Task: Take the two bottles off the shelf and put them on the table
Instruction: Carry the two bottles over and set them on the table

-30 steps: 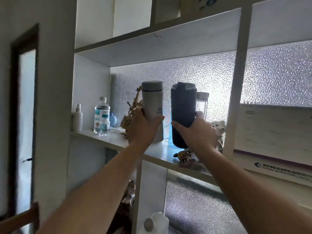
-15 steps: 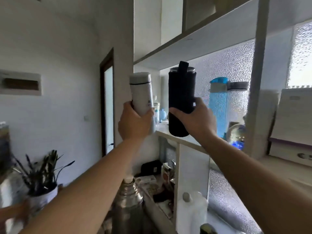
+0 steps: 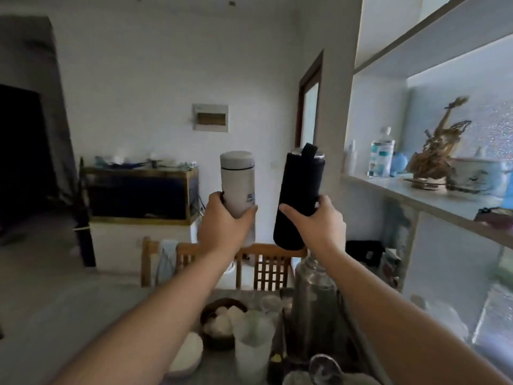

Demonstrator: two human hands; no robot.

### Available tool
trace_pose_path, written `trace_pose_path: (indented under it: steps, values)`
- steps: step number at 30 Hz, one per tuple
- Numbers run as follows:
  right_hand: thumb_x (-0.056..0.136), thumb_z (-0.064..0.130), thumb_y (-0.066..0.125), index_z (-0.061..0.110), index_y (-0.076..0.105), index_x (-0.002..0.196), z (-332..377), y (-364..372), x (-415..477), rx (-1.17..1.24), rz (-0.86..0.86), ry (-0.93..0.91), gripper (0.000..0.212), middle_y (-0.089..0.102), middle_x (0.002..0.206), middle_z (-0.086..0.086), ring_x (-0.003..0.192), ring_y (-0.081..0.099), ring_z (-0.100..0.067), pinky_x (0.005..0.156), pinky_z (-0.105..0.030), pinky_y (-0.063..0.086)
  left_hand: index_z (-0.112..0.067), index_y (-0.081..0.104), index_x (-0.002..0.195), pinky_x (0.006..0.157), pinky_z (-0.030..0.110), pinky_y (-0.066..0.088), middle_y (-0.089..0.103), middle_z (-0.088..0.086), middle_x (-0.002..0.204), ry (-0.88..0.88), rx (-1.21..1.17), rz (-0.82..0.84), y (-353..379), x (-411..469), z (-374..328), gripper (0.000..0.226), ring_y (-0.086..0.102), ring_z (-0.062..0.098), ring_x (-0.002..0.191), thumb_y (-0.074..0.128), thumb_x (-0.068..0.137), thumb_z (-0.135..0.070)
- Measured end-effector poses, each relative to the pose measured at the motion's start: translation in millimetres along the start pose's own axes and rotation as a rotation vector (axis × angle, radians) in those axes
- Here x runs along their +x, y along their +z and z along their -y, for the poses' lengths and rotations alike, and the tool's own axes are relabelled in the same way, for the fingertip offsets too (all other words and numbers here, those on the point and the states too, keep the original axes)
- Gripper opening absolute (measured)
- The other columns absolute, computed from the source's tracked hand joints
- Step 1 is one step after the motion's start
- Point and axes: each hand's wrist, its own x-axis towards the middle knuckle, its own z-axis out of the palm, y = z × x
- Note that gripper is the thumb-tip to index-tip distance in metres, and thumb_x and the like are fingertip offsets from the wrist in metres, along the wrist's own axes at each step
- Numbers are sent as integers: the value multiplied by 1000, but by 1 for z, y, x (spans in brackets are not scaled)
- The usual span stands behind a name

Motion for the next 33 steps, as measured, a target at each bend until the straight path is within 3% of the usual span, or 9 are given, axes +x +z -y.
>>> trace_pose_path:
  steps: [3, 5, 8, 11, 19, 24, 33]
  values:
    - [58, 67, 64, 32, 41, 93, -11, 37, -30, 54, 112, 23, 55, 56, 82, 11, 70, 60, -12, 56, -28, 50, -25, 47, 111, 70, 27, 38, 65, -4, 106, -61, 137, -40, -25, -17, 34, 65, 63, 21, 91, 70, 62, -61]
    - [60, 65, 66, 32, 43, 95, -20, 59, -50, 61, 168, 46, 53, 56, 82, 13, 68, 58, -9, 51, -25, 46, -25, 47, 113, 71, 21, 34, 64, -5, 106, -85, 204, -65, -37, -29, 53, 66, 58, 16, 85, 71, 62, -61]
    - [65, 57, 71, 27, 47, 106, -36, 86, -78, 64, 237, 79, 56, 56, 88, 11, 72, 58, -10, 53, -23, 46, -23, 46, 106, 47, 18, 31, 58, -5, 98, -103, 215, -63, -51, -49, 83, 62, 56, 14, 77, 73, 62, -57]
    - [66, 57, 71, 25, 46, 112, -57, 107, -105, 41, 308, 136, 61, 56, 90, 11, 73, 56, -10, 57, -25, 49, -21, 44, 110, 55, 27, 42, 61, -1, 106, -178, 267, 3, -56, -72, 120, 65, 62, 20, 86, 72, 64, -56]
    - [62, 65, 68, 26, 46, 114, -129, 136, -191, -98, 385, 368, 69, 65, 103, 2, 85, 64, -19, 63, -33, 54, -20, 45, 108, 64, 34, 46, 59, 2, 107, -458, 229, 202, -42, -144, 207, 54, 58, 18, 88, 73, 70, -45]
    - [60, 64, 69, 30, 47, 112, -170, 140, -242, -157, 423, 466, 65, 67, 101, 6, 70, 52, -8, 51, -21, 38, -22, 45, 107, 63, 30, 46, 62, 1, 107, -540, 195, 319, -34, -192, 252, 50, 57, 13, 82, 74, 71, -40]
    - [61, 49, 79, 26, 46, 117, -216, 148, -303, -94, 467, 585, 68, 65, 109, 4, 97, 62, -18, 73, -32, 50, -18, 46, 113, 74, 32, 46, 57, 1, 109, -662, 202, 461, -27, -249, 308, 60, 54, 14, 92, 82, 65, -26]
